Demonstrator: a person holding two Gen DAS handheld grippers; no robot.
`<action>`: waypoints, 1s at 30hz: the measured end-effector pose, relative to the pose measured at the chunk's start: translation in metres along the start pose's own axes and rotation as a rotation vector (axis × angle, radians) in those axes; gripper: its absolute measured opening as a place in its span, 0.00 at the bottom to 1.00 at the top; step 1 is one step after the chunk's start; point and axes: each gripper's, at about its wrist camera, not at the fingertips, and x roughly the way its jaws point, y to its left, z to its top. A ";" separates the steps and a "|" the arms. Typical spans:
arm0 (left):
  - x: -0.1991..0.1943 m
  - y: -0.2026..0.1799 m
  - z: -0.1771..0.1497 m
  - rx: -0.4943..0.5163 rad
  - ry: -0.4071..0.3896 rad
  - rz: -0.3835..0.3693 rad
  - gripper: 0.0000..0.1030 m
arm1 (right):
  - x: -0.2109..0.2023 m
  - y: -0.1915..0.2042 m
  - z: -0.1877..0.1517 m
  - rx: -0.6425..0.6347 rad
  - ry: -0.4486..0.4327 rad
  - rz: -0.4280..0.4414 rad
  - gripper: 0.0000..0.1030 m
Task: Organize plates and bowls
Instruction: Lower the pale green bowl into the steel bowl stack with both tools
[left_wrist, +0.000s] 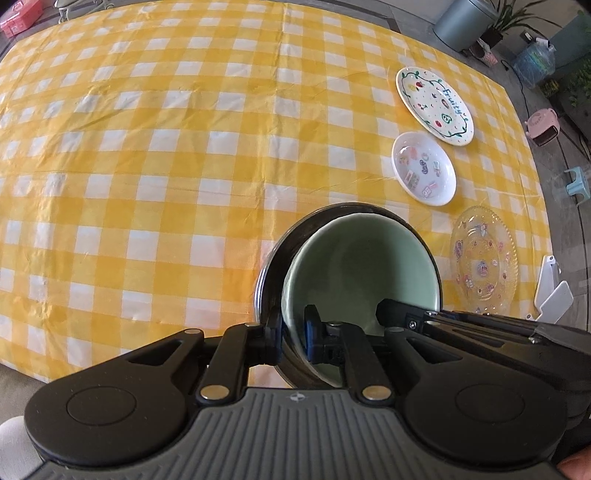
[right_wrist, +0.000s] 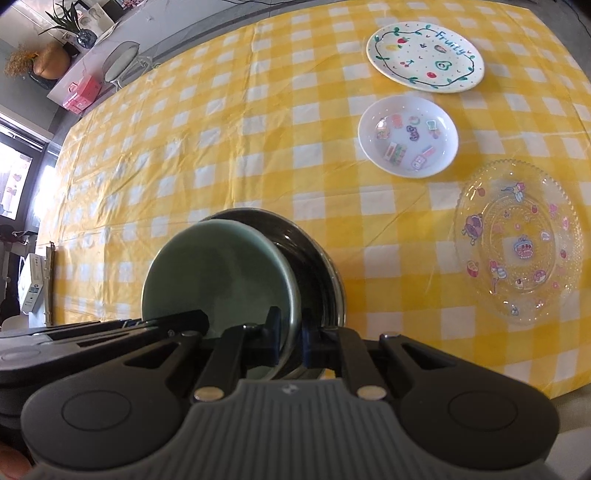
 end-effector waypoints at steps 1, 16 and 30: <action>0.000 -0.001 0.000 0.007 -0.002 0.005 0.12 | 0.000 0.001 -0.001 -0.002 -0.001 0.000 0.07; -0.003 -0.005 0.005 0.087 0.027 0.006 0.19 | 0.006 0.009 0.004 -0.033 -0.011 -0.045 0.08; -0.024 0.004 0.010 0.123 0.053 -0.061 0.40 | 0.009 0.011 0.004 -0.038 -0.011 -0.057 0.07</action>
